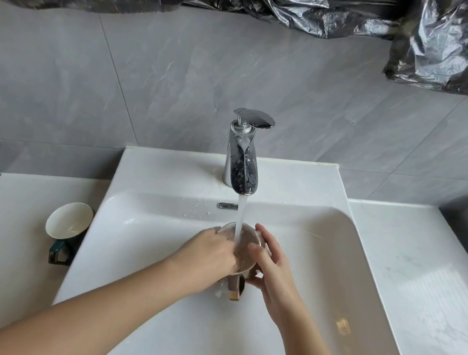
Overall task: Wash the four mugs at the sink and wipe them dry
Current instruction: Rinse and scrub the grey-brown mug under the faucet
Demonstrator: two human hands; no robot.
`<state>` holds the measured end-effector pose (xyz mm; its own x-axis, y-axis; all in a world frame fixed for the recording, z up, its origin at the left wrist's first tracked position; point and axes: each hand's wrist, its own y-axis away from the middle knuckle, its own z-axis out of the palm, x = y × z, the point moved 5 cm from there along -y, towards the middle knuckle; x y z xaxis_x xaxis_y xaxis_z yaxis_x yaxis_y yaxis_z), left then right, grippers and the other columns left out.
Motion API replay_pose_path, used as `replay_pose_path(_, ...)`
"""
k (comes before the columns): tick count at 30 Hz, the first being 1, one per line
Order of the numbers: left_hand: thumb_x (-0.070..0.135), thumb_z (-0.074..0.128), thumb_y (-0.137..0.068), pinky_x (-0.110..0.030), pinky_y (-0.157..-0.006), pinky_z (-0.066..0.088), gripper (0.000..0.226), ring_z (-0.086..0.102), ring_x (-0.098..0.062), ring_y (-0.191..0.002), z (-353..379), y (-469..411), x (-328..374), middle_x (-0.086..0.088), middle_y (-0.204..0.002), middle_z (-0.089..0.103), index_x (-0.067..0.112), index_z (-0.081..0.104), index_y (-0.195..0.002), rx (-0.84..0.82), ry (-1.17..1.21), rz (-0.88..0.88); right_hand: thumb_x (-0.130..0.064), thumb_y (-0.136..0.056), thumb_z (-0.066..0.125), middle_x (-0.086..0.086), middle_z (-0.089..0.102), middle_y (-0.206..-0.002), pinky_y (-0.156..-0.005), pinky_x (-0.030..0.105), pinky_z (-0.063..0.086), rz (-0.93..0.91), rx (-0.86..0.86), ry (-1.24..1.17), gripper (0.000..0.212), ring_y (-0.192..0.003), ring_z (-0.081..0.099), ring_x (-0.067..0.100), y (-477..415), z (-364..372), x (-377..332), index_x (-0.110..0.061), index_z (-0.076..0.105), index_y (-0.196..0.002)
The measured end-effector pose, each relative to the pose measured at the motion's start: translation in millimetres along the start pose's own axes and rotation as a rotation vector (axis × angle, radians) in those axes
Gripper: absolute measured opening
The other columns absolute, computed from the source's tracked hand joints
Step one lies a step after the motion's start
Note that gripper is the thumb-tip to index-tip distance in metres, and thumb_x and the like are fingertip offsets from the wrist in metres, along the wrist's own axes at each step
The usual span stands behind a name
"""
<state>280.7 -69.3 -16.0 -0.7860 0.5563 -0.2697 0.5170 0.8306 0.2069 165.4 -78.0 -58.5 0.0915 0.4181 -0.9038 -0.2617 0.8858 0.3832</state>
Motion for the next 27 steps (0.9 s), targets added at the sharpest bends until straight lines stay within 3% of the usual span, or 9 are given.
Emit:
replay_pose_path(2,0.006,0.064,-0.076,-0.029,-0.058,0.043,0.025,0.058,-0.024,-0.110,3,3,3,0.001,-0.106,0.066,0.022,0.068,-0.095,-0.026,0.033,0.006,-0.044,-0.065,0.073,-0.001,0.072,-0.106,-0.074,0.034,0.056,0.003,0.005,0.011,0.072,-0.082,0.070,0.013,1,3,1,-0.038,0.049,-0.133)
replay_pose_path(5,-0.001,0.058,-0.080,-0.031,-0.058,0.036,0.037,0.062,-0.025,-0.095,2,5,7,-0.001,-0.097,0.066,0.019,0.058,-0.111,0.008,0.117,-0.019,-0.054,-0.058,0.073,0.011,0.069,-0.107,-0.067,0.031,0.050,0.043,-0.008,-0.021,0.082,-0.078,0.066,0.017,4,8,5,-0.039,0.047,-0.135)
replay_pose_path(9,0.016,0.086,-0.046,-0.021,-0.044,0.042,0.049,0.065,-0.015,-0.074,0,13,11,0.008,-0.069,0.065,0.030,0.067,-0.090,0.101,0.158,0.029,-0.044,-0.070,0.067,0.008,0.067,-0.091,-0.059,0.029,0.045,0.062,-0.026,-0.063,0.070,-0.058,0.058,0.012,3,6,7,-0.028,0.050,-0.136)
replay_pose_path(13,0.035,0.079,-0.062,-0.034,-0.089,0.050,0.018,0.059,-0.006,-0.102,7,9,2,0.017,-0.080,0.068,0.039,0.071,-0.078,0.153,0.014,0.069,-0.043,-0.065,0.067,0.010,0.067,-0.084,-0.058,0.033,0.043,0.047,-0.017,-0.003,0.074,-0.065,0.057,0.022,5,8,6,-0.025,0.051,-0.135)
replay_pose_path(15,0.032,0.054,-0.085,-0.019,-0.098,0.037,0.020,0.049,0.008,-0.109,-10,12,-12,0.029,-0.078,0.064,0.047,0.068,-0.087,0.163,-0.024,-0.123,-0.038,-0.069,0.067,0.007,0.064,-0.078,-0.048,0.027,0.036,0.050,0.007,-0.019,0.071,-0.058,0.053,0.020,5,9,6,-0.026,0.048,-0.136)
replay_pose_path(17,0.011,0.054,-0.083,-0.026,-0.066,0.042,0.028,0.063,-0.006,-0.092,7,10,2,0.014,-0.080,0.067,0.032,0.066,-0.098,0.058,0.027,0.001,-0.041,-0.066,0.072,0.006,0.066,-0.082,-0.052,0.027,0.040,0.032,0.030,-0.058,0.079,-0.060,0.056,0.017,4,9,5,-0.030,0.044,-0.139)
replay_pose_path(19,0.008,0.073,-0.060,-0.021,-0.043,0.033,0.045,0.064,-0.012,-0.058,-1,11,5,0.007,-0.064,0.064,0.028,0.064,-0.100,0.090,0.029,0.051,-0.047,-0.056,0.078,0.013,0.070,-0.103,-0.068,0.033,0.051,0.007,0.047,-0.102,0.091,-0.080,0.066,0.021,3,4,6,-0.038,0.042,-0.139)
replay_pose_path(23,0.016,0.088,-0.032,-0.015,-0.035,0.027,0.040,0.051,-0.013,-0.035,-5,4,2,0.006,-0.043,0.049,0.024,0.065,-0.064,0.173,0.161,-0.063,-0.042,-0.059,0.081,0.015,0.068,-0.114,-0.088,0.042,0.053,-0.038,0.065,-0.256,0.096,-0.094,0.066,0.025,3,-2,4,-0.039,0.035,-0.143)
replay_pose_path(27,0.027,0.091,-0.042,-0.019,-0.035,0.035,0.036,0.056,-0.015,-0.039,-8,1,14,0.006,-0.050,0.057,0.024,0.065,-0.066,0.308,0.323,-0.203,-0.022,-0.068,0.075,-0.003,0.068,-0.082,-0.075,0.038,0.054,-0.072,0.087,-0.293,0.080,-0.074,0.066,0.015,3,4,4,-0.034,0.038,-0.139)
